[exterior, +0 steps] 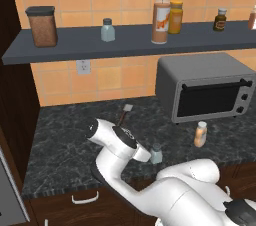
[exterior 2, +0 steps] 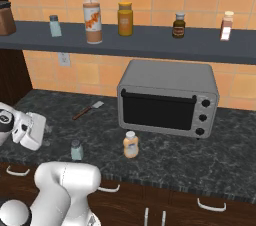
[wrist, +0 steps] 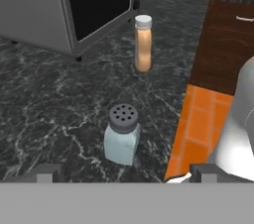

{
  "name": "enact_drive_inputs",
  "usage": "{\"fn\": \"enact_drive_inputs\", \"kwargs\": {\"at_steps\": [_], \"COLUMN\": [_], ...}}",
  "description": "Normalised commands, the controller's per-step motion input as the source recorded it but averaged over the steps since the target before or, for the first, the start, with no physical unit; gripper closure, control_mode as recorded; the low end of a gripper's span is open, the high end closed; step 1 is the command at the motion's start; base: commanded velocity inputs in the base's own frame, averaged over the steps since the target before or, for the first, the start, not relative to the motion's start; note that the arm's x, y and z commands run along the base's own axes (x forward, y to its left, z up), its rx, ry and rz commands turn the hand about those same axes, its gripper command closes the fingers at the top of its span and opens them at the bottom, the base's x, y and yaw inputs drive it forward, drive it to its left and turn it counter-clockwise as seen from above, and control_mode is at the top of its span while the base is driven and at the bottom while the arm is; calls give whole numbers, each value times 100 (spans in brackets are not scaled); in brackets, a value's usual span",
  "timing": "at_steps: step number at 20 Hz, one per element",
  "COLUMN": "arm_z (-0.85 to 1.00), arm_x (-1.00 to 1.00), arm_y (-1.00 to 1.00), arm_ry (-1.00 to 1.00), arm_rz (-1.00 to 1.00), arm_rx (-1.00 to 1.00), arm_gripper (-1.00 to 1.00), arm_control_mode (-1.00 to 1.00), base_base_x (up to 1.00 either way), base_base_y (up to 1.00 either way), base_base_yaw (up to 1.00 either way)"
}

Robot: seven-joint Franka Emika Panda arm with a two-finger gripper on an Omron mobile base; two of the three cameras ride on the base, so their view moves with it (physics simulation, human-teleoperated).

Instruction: Put the shaker and condiment bottle from the counter next to their counterparts in the cabinet.

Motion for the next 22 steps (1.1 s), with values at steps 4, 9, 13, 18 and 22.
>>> {"fn": "enact_drive_inputs", "kwargs": {"at_steps": [4,9,13,18,22], "arm_z": [-42,-25,-18,-2,-1], "arm_x": [0,0,0,0,2], "arm_y": [-10,-21,-19,-14,-16], "arm_ry": [-3,-1,0,1,0], "arm_rz": [0,0,0,0,0], "arm_rx": [0,0,0,0,0], "arm_gripper": [-100,-100,-100,-100,-100], "arm_control_mode": [-100,-100,-100,-100,-100], "base_base_x": [0,0,0,0,0], "base_base_y": [0,0,0,0,0], "base_base_yaw": [0,0,0,0,0]}}
